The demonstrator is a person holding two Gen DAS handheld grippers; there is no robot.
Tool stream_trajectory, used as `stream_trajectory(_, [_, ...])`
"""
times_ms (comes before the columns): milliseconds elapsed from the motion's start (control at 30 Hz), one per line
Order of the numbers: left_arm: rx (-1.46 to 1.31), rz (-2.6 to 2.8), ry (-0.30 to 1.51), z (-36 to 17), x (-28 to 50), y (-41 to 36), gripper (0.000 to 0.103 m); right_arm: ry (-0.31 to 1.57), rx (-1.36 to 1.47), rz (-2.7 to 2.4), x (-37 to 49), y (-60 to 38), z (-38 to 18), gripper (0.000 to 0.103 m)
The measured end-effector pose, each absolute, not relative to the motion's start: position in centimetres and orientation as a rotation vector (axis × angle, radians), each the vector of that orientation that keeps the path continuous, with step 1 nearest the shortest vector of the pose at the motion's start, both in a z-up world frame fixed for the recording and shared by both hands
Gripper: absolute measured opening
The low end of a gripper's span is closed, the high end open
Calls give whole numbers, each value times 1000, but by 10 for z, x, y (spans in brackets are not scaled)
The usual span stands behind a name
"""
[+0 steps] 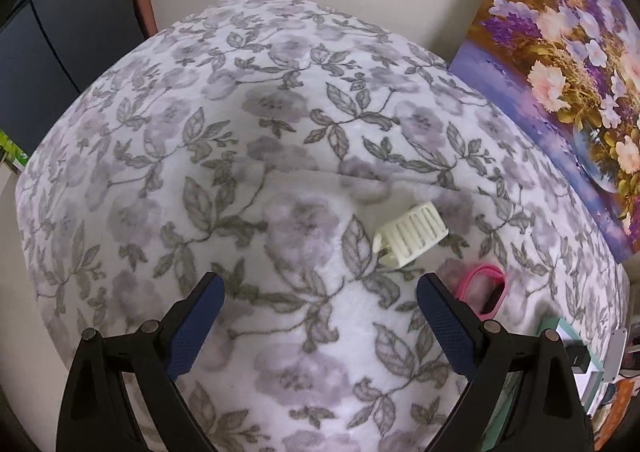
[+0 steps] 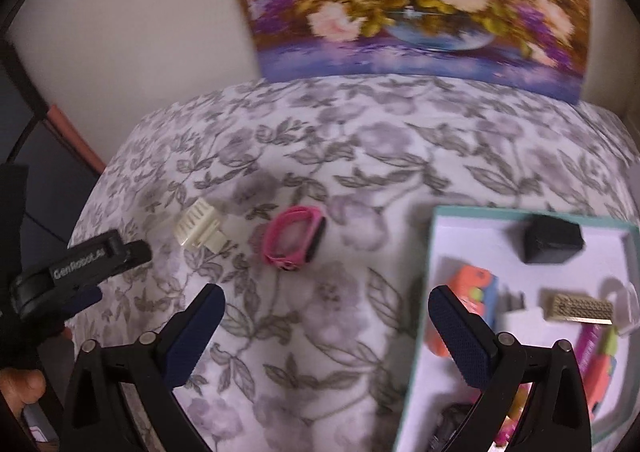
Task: Organize rigid objects
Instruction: 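Move both tools back toward the white clip and pink watch band, then grasp the white comb-like clip with the left gripper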
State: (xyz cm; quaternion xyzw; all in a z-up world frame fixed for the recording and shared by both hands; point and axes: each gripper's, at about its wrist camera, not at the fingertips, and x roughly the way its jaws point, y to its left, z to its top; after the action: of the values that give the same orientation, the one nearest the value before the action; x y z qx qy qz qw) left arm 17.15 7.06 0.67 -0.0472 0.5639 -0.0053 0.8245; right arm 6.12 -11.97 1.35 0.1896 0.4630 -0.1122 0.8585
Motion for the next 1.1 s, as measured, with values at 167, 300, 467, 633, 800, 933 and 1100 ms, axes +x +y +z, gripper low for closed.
stream_trajectory(167, [-106, -47, 1190, 2, 186, 62, 97, 1008, 386, -221, 82, -114, -4, 103])
stream_trajectory(300, [-84, -84, 1196, -8, 195, 50, 97, 1033, 397, -216, 96, -112, -20, 103])
stream_trajectory(467, [-60, -131, 1219, -24, 201, 35, 97, 1048, 403, -218, 110, -112, -36, 103])
stream_trajectory(633, [-31, -140, 1217, -33, 204, 25, 94, 1063, 401, -211, 122, -109, -50, 101])
stream_trajectory(800, [-42, -148, 1216, -41, 208, 25, 80, 1071, 379, -215, 130, -106, -57, 95])
stream_trajectory(933, [-56, -167, 1208, -44, 210, 25, 69, 1060, 369, -222, 133, -104, -57, 91])
stream_trajectory(1100, [-46, -183, 1198, -45, 211, 24, 45, 1049, 343, -218, 138, -100, -57, 83])
